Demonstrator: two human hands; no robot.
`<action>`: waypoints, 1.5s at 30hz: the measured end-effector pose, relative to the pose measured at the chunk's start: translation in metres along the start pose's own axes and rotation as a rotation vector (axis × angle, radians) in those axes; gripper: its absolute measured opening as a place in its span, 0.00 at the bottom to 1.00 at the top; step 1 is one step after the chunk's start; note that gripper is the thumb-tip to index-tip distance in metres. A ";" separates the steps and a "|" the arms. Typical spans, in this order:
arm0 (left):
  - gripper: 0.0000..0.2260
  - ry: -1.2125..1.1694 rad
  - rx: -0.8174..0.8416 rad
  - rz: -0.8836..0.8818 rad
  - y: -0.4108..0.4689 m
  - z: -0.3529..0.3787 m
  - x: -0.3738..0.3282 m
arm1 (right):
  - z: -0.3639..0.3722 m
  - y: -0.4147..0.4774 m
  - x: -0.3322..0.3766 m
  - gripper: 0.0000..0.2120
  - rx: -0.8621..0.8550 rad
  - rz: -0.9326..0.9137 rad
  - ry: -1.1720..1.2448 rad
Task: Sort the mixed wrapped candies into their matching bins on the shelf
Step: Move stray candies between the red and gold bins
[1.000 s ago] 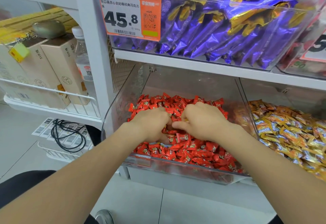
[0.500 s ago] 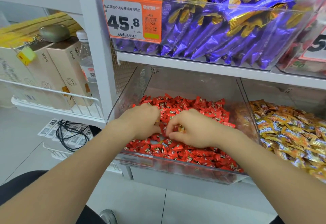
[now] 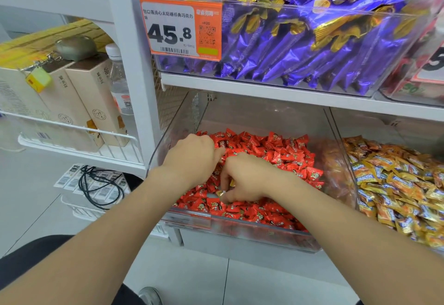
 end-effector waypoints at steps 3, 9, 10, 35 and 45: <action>0.15 -0.064 -0.029 -0.013 -0.001 -0.002 0.000 | -0.016 0.000 -0.025 0.09 -0.044 0.114 0.183; 0.14 -0.541 -0.041 -0.097 0.001 0.001 -0.018 | -0.047 -0.025 -0.073 0.14 -0.043 0.357 0.723; 0.13 -0.708 -0.034 -0.124 0.001 0.004 -0.024 | -0.049 -0.032 -0.078 0.14 -0.037 0.395 0.826; 0.11 -0.828 -0.119 0.225 0.027 -0.021 -0.279 | -0.101 -0.218 -0.287 0.05 -0.884 0.549 0.496; 0.20 -0.032 0.191 0.411 0.088 0.073 -0.338 | -0.081 -0.234 -0.322 0.19 -0.648 0.480 0.420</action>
Point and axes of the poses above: each hand's wrist, its own y-axis towards the middle knuckle, its own z-axis out of the palm, x = y × z, the point moved 10 cm from there along y, towards the middle knuckle, and after that the axes turned 15 degrees about z, right-handed, at the moved point
